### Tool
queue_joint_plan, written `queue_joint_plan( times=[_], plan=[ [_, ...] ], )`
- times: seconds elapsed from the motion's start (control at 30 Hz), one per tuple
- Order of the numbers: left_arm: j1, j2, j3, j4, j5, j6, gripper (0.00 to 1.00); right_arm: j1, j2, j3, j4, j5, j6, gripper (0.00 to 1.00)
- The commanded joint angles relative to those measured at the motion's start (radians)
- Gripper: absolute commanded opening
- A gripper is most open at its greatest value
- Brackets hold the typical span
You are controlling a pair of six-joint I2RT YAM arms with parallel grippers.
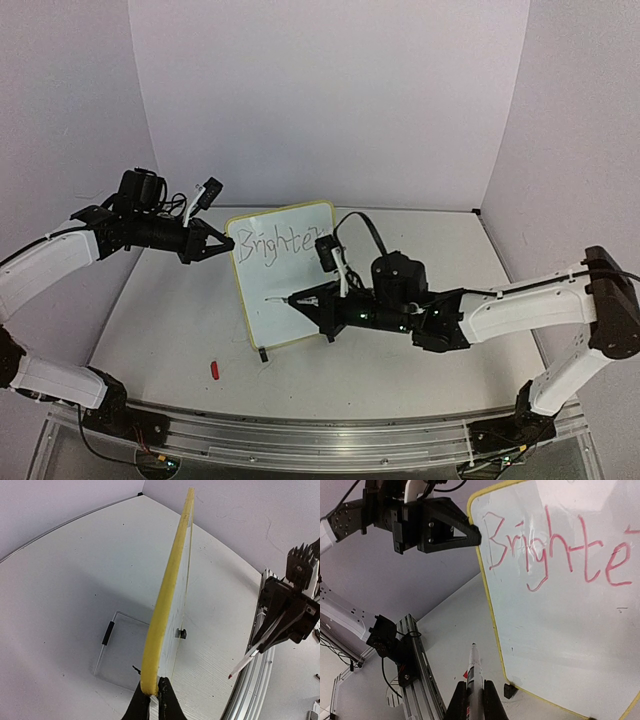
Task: Write a sentence on the whiteboard
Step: Write on the whiteboard at the center of the board.
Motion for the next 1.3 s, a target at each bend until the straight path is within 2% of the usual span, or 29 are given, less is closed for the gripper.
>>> queue_joint_plan(
  times=[0.0,0.3,0.77,1.27],
  plan=[
    [-0.023,0.036,-0.021,-0.105,-0.092,0.062,0.0,0.043,0.11,0.078,0.084,0.084,-0.009,0.0],
    [-0.023,0.035,-0.02,-0.105,-0.093,0.062,0.0,0.061,0.222,0.093,0.253,0.199,0.028,0.0],
    [-0.025,0.041,-0.02,-0.105,-0.09,0.064,0.0,0.061,0.315,0.196,0.247,0.24,0.017,0.0],
    [-0.026,0.039,-0.02,-0.106,-0.089,0.064,0.0,0.061,0.323,0.205,0.184,0.356,0.048,0.0]
  ],
)
